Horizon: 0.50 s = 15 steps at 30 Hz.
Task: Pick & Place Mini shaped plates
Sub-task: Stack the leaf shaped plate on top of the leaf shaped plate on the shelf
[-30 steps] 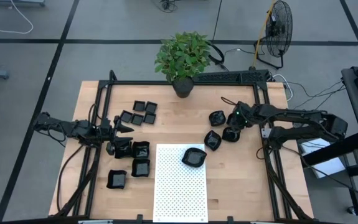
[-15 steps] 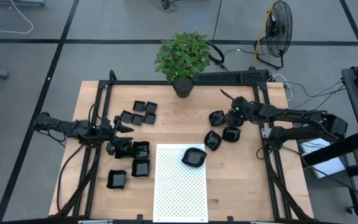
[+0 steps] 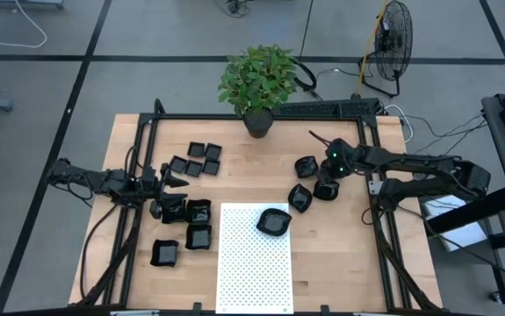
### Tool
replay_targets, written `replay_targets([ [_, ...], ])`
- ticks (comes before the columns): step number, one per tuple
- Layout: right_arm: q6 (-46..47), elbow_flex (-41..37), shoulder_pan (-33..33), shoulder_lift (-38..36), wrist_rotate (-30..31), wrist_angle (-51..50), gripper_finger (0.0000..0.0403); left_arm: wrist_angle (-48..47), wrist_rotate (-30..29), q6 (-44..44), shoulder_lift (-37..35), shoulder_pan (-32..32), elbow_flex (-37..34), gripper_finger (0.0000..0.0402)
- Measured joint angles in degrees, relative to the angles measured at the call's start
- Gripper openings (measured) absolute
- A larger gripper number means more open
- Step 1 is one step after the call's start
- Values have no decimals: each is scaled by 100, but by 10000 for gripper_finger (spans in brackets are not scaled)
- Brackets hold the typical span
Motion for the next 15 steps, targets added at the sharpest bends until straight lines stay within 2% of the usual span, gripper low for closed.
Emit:
replay_targets([
  [4, -69, 0, 73, -162, -143, -59, 157, 0, 0, 0, 0, 0, 0, 214],
  [11, 76, 2, 310, -881, -89, -476, 141, 0, 0, 0, 0, 0, 0, 214],
  [15, 385, 2, 718, -1261, 407, -1187, 105, 0, -1, 0, 0, 0, 0, 214],
])
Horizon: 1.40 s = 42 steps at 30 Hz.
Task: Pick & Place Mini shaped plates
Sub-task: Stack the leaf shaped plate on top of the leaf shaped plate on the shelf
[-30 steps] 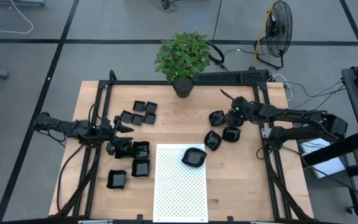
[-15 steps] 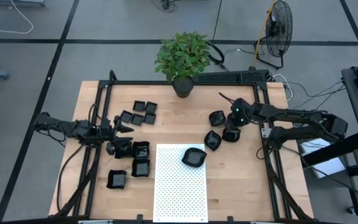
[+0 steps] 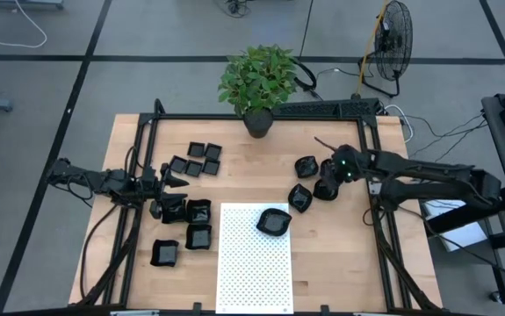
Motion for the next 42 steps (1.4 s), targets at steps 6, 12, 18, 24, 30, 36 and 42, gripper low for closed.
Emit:
replay_targets([
  [6, 710, 0, 463, -263, 649, -951, 19, 1, 0, 0, 0, 0, 0, 214],
  [12, 972, 0, 634, -212, 689, -1036, 11, 0, 1, 0, 0, -2, 0, 214],
  [18, 1055, -70, 625, 68, 862, -1022, 2, 1, -1, -1, 0, -2, 0, 214],
  [24, 1159, -133, 623, 346, 1195, -895, 1, 2, 1, 0, 0, -1, 0, 214],
  [30, 1258, -133, 525, 582, 1735, -646, 1, 0, 1, 0, 0, 0, 0, 214],
  [36, 788, -133, 246, 754, 1987, -147, 1, 0, 1, 0, 0, 0, 0, 214],
  [42, -211, -136, -115, 893, 2553, 806, 1, 0, 1, 0, 0, 0, 0, 214],
])
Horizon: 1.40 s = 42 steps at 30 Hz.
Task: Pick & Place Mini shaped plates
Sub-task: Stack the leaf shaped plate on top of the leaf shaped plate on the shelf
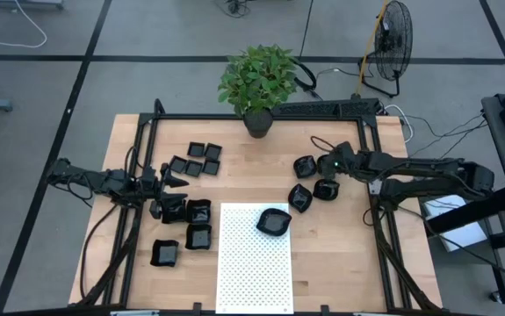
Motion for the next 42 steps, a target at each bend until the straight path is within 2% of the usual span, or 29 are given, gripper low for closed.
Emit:
replay_targets([
  [4, -691, 0, -165, 19, 61, 621, 2, 2, -2, 0, 0, -2, 0, 214],
  [8, -116, 0, -272, -57, -403, 209, 21, 2, -1, 0, 0, -1, 0, 214],
  [12, 471, 0, -286, -67, -875, -261, 71, 0, 0, 0, 0, -2, 0, 214],
  [18, 745, 0, -285, -67, -827, -385, 152, 0, -2, 0, 0, -1, 0, 214],
  [23, 752, 0, -285, -67, -836, -384, 187, 1, 0, 0, 0, 0, 0, 214],
  [26, 773, -50, -285, -69, -836, -330, 185, 2, 0, 0, 0, 0, 0, 214],
  [34, 953, -597, -285, -67, -873, 363, 140, 1, 0, 0, 0, -2, 0, 214],
  [42, 821, -629, -285, -69, -879, 645, 104, 2, -2, 0, 0, -2, 0, 214],
])
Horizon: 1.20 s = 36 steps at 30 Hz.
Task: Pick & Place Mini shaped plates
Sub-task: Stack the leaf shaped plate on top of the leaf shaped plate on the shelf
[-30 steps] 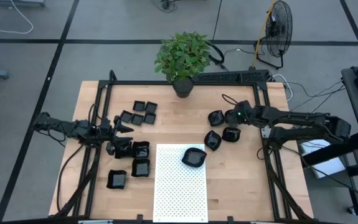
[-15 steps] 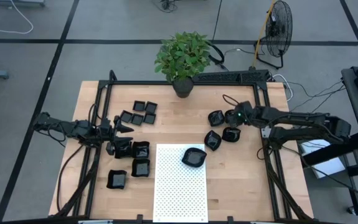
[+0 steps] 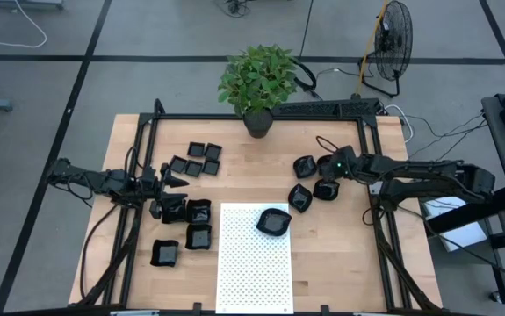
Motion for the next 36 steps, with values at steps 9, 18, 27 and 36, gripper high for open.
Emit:
replay_targets([
  [9, -98, 3, 0, 0, 36, 45, 33, 0, 2, 0, 0, 1, 0, 214],
  [18, -520, 9, 0, -55, 36, 505, 4, 0, 2, -1, 0, 2, 0, 214],
  [27, -912, 9, 11, -924, -93, 963, 1, -2, 2, 0, 0, 2, 0, 214],
  [36, -1173, 9, 15, -1822, -1395, 1635, 0, -2, 2, -2, 0, 0, 0, 214],
])
